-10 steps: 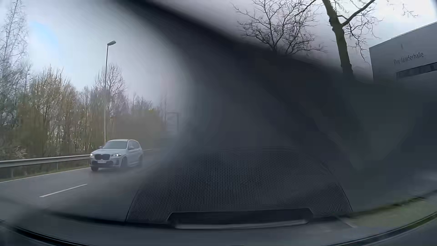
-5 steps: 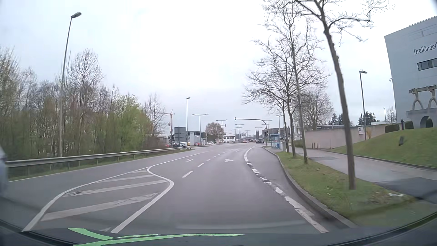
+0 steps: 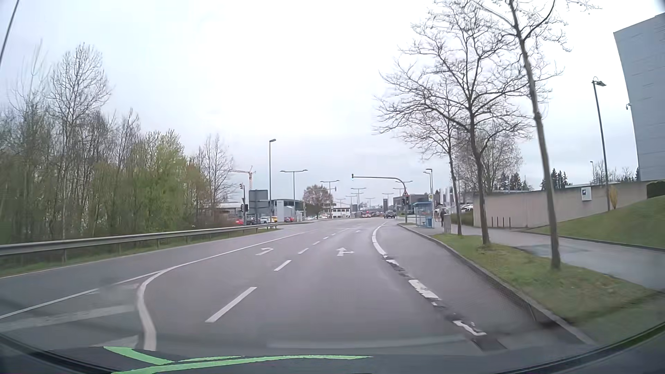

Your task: Follow the waypoints while adhering to traffic rules and regulations

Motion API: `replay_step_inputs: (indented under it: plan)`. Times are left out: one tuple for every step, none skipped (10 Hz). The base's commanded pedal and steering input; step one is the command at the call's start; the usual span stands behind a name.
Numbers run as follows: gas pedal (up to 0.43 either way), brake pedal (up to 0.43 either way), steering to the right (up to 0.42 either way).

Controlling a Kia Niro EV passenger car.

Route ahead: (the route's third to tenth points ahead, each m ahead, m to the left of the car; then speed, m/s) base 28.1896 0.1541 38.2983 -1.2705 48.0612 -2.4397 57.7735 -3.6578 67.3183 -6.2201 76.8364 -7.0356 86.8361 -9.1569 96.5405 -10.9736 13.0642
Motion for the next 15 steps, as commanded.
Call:
replay_step_inputs:
  plan:
    - [0.087,0.000,0.013]
    - [0.098,0.000,0.013]
    - [0.098,0.000,0.013]
    - [0.110,0.000,0.013]
    - [0.110,0.000,0.013]
    - [0.110,0.000,0.013]
    - [0.110,0.000,0.013]
    - [0.110,0.000,0.013]
    - [0.110,0.000,0.013]
    - [0.118,0.000,0.013]
    - [0.118,0.000,0.013]
    - [0.118,0.000,0.012]
    - [0.118,0.000,0.012]
    - [0.118,0.000,0.013]
    - [0.118,0.000,0.013]
